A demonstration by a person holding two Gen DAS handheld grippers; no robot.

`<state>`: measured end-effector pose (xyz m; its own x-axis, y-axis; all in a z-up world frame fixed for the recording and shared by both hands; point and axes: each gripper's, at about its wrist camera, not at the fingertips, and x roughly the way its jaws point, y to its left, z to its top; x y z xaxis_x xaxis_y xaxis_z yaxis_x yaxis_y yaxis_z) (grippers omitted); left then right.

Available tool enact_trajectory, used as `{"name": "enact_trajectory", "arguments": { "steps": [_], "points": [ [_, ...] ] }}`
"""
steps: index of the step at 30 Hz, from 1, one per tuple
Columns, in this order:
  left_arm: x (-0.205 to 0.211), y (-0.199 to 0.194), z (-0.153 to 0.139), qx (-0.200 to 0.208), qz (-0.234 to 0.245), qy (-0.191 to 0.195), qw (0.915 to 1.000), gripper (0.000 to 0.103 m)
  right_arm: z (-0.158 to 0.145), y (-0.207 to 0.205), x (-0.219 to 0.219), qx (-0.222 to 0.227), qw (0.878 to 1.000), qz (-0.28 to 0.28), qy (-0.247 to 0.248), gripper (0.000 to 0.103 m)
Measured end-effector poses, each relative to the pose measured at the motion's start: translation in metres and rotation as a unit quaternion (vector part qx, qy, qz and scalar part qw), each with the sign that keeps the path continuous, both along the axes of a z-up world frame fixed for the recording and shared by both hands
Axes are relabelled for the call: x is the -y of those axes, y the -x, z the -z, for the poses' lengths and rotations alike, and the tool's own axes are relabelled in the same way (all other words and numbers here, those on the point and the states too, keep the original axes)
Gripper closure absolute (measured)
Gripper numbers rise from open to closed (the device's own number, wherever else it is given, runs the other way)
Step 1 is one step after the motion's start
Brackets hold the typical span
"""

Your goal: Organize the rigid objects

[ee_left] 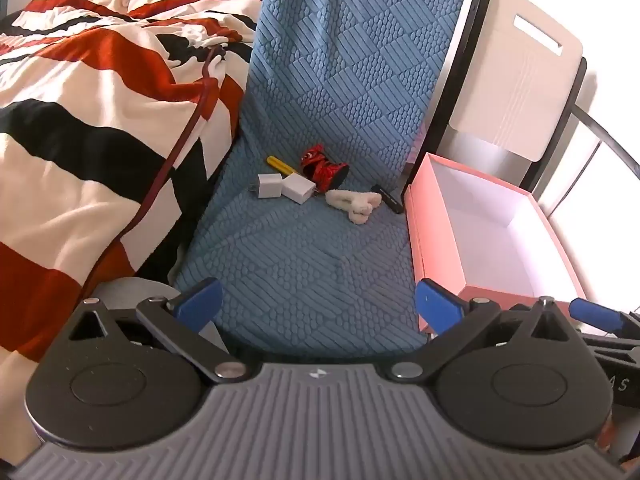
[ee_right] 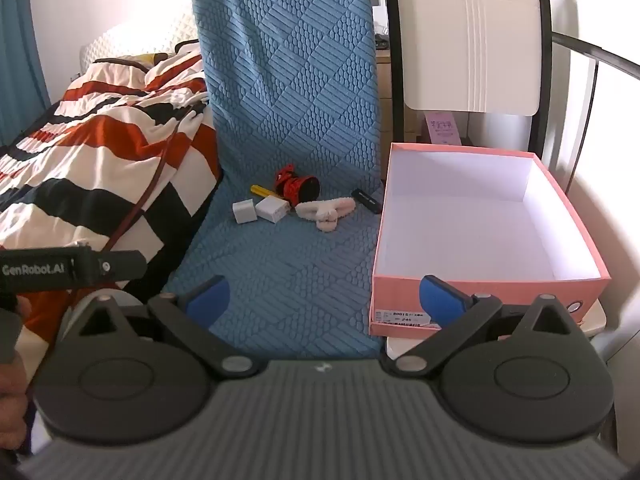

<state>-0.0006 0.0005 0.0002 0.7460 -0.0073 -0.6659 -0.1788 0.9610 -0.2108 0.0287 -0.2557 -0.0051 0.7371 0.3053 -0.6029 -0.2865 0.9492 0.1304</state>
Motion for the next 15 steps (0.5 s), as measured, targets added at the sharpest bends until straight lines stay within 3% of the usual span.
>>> {"name": "enact_trajectory", "arguments": {
  "steps": [15],
  "points": [
    [-0.0018,-0.0005,-0.0016,-0.004,-0.004,-0.001,1.0000,0.000,-0.0010,-0.0044,-0.0040,-0.013,1.000,0.009,0.006,0.000]
  ]
}}
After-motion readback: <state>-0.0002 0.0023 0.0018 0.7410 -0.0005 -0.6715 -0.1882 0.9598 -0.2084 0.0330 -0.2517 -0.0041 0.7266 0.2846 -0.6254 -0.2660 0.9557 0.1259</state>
